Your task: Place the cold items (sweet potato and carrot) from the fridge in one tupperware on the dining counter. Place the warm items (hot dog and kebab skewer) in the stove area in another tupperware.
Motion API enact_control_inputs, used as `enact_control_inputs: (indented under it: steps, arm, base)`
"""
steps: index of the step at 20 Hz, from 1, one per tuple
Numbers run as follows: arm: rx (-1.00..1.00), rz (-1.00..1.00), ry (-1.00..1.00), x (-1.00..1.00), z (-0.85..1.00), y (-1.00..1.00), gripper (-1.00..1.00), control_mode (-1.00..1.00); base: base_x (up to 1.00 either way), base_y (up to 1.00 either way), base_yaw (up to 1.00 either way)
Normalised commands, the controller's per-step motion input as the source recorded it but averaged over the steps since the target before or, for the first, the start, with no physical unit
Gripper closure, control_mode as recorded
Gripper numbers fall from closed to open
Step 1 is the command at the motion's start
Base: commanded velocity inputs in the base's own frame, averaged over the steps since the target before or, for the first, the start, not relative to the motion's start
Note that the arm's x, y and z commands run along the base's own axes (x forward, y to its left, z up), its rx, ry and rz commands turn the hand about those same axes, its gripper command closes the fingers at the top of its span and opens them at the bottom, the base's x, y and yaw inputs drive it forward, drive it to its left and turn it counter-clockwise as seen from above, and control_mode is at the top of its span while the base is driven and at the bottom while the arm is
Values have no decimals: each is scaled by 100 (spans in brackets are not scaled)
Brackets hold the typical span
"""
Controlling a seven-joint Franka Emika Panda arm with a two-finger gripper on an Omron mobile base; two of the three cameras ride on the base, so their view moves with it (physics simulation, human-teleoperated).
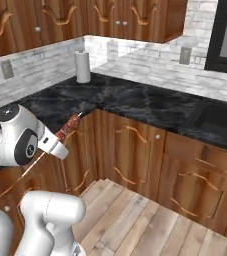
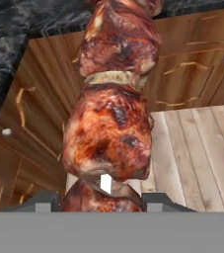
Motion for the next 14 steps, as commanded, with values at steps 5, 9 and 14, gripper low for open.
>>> enact_control_inputs:
  steps: [5,9,14]
  arm:
    - [0,0,0,0,0,0,100,100]
    - [0,0,0,0,0,0,100,100]
    - [0,0,0,0,0,0,100,100]
  base:
    - [-35,-15,-72]
    - [-51,-81,-30]
    - [-77,-95,-17]
